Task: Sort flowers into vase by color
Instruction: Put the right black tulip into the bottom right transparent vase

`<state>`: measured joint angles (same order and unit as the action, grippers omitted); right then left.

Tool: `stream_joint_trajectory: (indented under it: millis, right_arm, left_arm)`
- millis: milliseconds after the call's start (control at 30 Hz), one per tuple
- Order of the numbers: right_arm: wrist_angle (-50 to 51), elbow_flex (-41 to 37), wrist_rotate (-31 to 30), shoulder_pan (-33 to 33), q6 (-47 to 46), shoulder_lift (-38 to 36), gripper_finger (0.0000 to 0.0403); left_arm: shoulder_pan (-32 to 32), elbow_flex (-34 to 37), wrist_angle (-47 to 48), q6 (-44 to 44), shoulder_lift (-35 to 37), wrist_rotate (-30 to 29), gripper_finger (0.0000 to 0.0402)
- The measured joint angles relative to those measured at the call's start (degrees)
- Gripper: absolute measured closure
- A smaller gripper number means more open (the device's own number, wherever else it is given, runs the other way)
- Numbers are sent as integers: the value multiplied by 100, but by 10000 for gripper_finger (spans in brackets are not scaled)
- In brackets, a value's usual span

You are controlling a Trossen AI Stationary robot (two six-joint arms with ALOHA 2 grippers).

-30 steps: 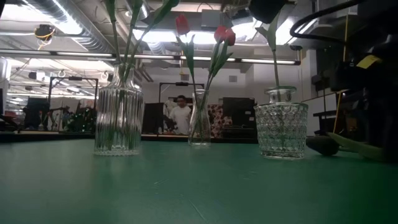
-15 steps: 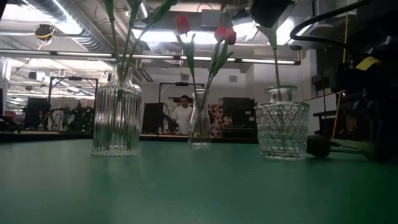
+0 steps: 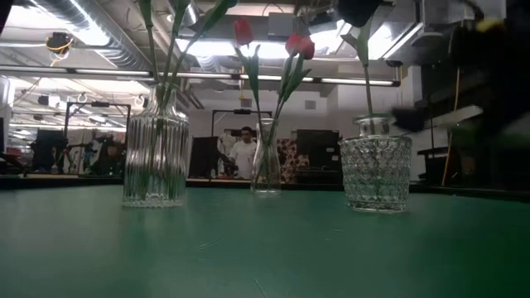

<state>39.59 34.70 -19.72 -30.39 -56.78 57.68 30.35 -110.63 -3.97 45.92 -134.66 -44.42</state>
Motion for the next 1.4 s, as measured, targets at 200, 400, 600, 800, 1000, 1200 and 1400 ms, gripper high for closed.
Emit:
stream_joint_trajectory:
  millis: [200, 400, 600, 800, 1000, 1200, 1400]
  right_arm:
    - [-643, 5, -755, -2, 378, -1207, 398]
    - [-1717, 9, -1129, -2, 1310, -1989, 396]
    - [-3229, 13, -1074, -69, 2513, -2152, 396]
    - [-4313, 15, -1244, -722, 3510, -2105, 398]
    - [-4667, 17, -1897, -1609, 4048, -2067, 395]
    - [-5417, 17, -2488, -2096, 4621, -1759, 395]
    - [-6313, 17, -2229, -2098, 5230, -1352, 394]
  left_arm:
    - [-158, 0, -364, -73, 25, 339, 188]
    - [-301, 0, -917, -461, 25, 524, 188]
    - [-398, 0, -1578, -992, 25, 531, 188]
    - [-467, 3, -1811, -1219, 77, 531, 188]
    - [-571, 7, -1917, -1668, 310, 493, 188]
    - [-839, 7, -1940, -1747, 381, 748, 188]
    - [-1049, 7, -1914, -1611, 381, 1010, 188]
